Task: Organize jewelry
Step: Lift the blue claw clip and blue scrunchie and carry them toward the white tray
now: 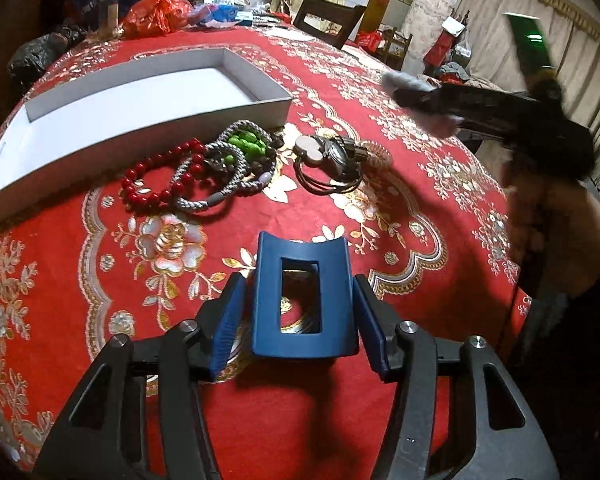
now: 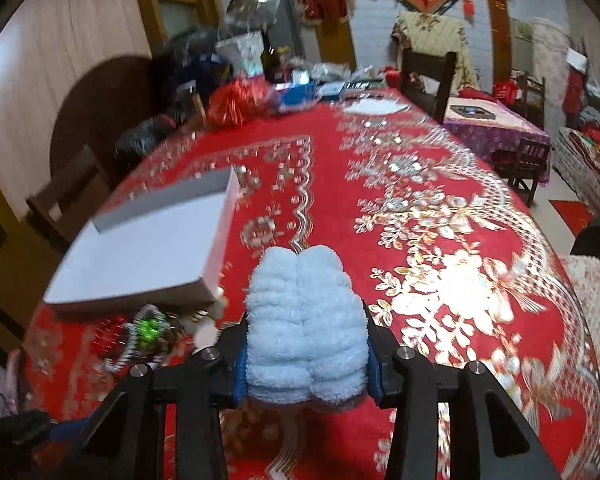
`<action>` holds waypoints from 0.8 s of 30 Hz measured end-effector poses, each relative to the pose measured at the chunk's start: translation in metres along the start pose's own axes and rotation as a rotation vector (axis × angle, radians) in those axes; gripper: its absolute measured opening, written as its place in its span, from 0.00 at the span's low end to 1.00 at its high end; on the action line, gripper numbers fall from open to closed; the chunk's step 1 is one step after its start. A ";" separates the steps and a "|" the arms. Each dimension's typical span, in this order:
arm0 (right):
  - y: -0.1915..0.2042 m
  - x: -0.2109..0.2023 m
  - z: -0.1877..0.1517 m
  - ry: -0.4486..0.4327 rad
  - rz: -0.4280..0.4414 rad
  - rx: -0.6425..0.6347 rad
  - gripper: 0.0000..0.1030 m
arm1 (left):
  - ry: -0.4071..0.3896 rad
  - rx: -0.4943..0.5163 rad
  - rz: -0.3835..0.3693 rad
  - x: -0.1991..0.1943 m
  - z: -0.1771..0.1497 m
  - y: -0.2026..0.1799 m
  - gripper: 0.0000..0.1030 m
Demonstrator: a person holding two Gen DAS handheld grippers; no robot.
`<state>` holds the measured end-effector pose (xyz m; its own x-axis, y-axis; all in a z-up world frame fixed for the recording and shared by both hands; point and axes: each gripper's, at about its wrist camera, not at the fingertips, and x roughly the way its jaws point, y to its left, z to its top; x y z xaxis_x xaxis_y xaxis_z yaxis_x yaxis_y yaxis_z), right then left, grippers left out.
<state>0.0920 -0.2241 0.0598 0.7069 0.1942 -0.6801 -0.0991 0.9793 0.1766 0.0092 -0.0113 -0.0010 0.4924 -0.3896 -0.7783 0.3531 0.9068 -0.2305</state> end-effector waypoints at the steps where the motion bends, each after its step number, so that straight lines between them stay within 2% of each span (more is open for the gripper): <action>1: 0.000 -0.007 -0.003 -0.004 -0.011 0.012 0.41 | 0.006 -0.004 0.003 0.002 0.000 -0.001 0.52; 6: 0.000 -0.029 -0.034 0.049 -0.100 0.065 0.41 | 0.002 -0.017 0.009 0.004 0.002 -0.004 0.52; 7: 0.000 -0.032 -0.039 0.053 -0.105 0.070 0.41 | 0.000 -0.020 0.015 0.003 0.003 -0.004 0.47; 12: 0.015 -0.038 -0.055 0.065 -0.108 0.043 0.41 | -0.044 -0.034 0.070 -0.006 0.002 -0.002 0.47; 17: 0.034 -0.034 -0.063 0.078 -0.121 -0.036 0.41 | -0.087 -0.060 0.083 -0.022 0.000 0.001 0.47; 24: 0.040 -0.041 -0.063 0.050 -0.111 -0.049 0.42 | -0.137 -0.045 0.099 -0.039 0.002 0.000 0.47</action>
<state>0.0148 -0.1895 0.0499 0.6798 0.0857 -0.7283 -0.0570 0.9963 0.0640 -0.0087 0.0039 0.0304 0.6280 -0.3135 -0.7123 0.2633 0.9469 -0.1847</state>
